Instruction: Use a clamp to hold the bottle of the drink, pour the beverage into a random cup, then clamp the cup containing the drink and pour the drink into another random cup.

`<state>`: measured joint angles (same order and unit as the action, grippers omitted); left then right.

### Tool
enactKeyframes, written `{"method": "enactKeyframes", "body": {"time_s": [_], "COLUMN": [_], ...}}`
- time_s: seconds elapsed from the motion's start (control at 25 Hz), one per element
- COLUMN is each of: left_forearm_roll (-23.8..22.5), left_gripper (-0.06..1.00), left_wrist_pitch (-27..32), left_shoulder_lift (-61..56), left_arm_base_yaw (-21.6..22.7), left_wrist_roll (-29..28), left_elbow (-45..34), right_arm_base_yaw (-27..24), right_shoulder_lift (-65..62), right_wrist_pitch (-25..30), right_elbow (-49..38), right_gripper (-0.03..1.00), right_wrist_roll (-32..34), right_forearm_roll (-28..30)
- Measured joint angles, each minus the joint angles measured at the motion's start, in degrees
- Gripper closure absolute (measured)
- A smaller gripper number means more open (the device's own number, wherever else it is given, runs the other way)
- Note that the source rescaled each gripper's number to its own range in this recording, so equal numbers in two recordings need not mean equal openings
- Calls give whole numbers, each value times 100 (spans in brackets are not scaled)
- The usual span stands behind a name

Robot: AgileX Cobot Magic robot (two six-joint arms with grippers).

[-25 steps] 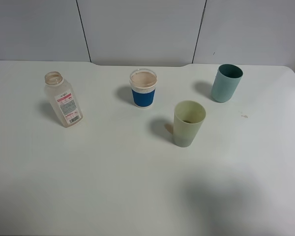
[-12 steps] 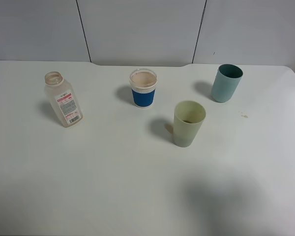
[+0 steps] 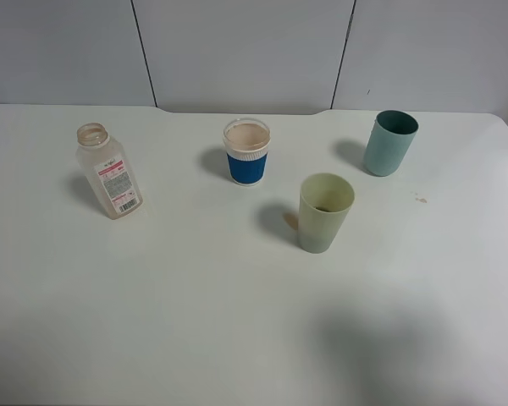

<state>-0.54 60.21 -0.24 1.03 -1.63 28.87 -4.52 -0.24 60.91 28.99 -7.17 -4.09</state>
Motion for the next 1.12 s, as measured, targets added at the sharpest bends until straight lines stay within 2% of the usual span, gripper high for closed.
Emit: {"method": "enactKeyframes", "body": {"time_s": [0.2, 0.52, 0.84, 0.92, 1.12], "left_forearm_roll": [0, 0, 0, 0, 0], "left_gripper": [-6, -6, -6, -6, -6], "left_wrist_pitch": [0, -5, -5, -5, -5], "left_shoulder_lift": [0, 0, 0, 0, 0], "left_arm_base_yaw": [0, 0, 0, 0, 0], "left_wrist_roll": [0, 0, 0, 0, 0], "left_elbow": [0, 0, 0, 0, 0], "right_arm_base_yaw": [0, 0, 72, 339, 1457], "right_shoulder_lift": [397, 2484, 4115, 4380, 5019], "right_wrist_pitch": [-304, -1541, -2858, -3139, -4141], "right_elbow": [185, 689, 746, 746, 746], "right_gripper": [-3, -3, -3, -3, -3], "right_wrist_roll": [-26, -192, -559, -587, -600], "right_forearm_roll": [-13, -186, -344, -344, -285]}}
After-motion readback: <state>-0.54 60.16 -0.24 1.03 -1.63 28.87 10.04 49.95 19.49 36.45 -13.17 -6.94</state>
